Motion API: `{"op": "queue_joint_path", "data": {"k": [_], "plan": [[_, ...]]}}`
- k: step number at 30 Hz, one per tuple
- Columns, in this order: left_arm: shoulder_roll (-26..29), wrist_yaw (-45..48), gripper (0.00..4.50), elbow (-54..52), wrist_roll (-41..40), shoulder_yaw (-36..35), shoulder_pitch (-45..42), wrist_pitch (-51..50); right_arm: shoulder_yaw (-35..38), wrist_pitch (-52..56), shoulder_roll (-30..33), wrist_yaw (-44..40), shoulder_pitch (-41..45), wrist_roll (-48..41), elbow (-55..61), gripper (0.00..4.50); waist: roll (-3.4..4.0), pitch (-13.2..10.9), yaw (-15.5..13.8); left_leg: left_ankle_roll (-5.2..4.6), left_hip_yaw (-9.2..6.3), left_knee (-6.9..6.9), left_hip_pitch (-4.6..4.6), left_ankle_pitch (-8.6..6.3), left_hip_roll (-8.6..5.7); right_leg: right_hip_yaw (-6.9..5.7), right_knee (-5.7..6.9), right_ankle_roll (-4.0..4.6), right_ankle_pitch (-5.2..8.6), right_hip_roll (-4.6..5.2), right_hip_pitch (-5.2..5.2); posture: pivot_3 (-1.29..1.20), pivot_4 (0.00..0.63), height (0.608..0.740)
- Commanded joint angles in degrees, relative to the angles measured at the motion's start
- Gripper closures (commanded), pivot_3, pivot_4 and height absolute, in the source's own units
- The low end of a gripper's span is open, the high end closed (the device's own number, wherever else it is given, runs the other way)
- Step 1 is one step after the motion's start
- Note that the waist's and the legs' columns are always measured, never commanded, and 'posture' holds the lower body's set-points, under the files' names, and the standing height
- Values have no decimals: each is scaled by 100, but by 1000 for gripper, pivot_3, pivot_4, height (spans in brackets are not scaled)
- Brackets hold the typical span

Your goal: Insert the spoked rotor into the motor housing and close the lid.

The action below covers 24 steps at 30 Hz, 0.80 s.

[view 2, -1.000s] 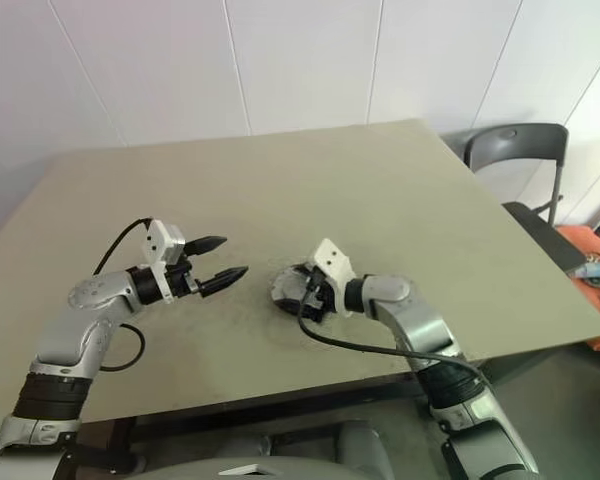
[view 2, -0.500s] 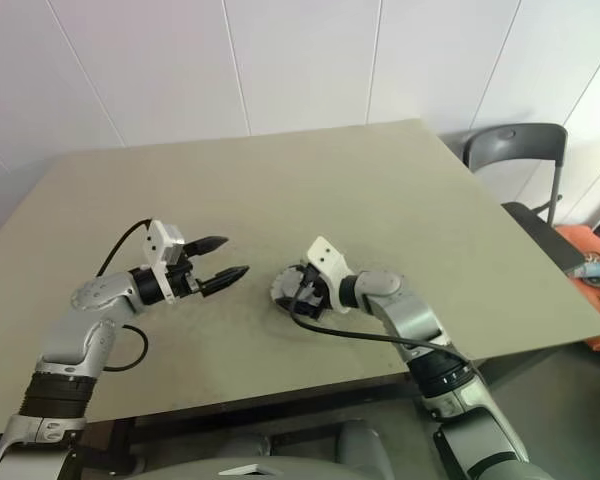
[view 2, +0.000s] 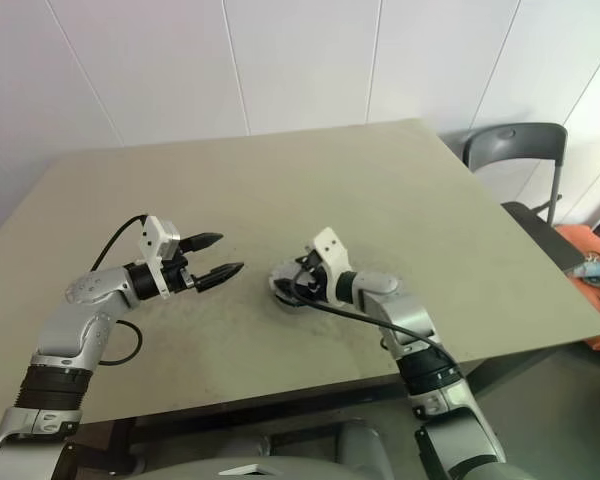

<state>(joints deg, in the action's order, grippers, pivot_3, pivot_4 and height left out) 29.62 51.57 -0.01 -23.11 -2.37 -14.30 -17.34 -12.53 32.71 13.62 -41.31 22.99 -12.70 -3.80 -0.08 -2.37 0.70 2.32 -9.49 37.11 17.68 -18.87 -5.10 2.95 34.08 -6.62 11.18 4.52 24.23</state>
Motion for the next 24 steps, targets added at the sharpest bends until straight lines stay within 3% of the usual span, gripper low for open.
{"op": "queue_joint_path", "data": {"k": [1,12,24], "plan": [[-75,-236,0,-564,-19,72,-57,-171,72,-268,-18,-23,76,-40,73,1270,0,0,3,0,0,0,3,0,0,0,0,0,0,0,4,0,0,740],[67,-240,0,-968,-167,-100,330,-261,-247,-470,331,-73,125,399,-81,1270,0,0,-14,0,2,3,4,0,-1,0,1,-1,0,0,2,0,0,740],[96,50,0,-19,-71,-108,-8,176,-466,-347,451,-34,131,719,-239,1270,0,1,-8,1,2,6,-12,1,-1,0,1,-19,12,0,-18,0,0,740]]}}
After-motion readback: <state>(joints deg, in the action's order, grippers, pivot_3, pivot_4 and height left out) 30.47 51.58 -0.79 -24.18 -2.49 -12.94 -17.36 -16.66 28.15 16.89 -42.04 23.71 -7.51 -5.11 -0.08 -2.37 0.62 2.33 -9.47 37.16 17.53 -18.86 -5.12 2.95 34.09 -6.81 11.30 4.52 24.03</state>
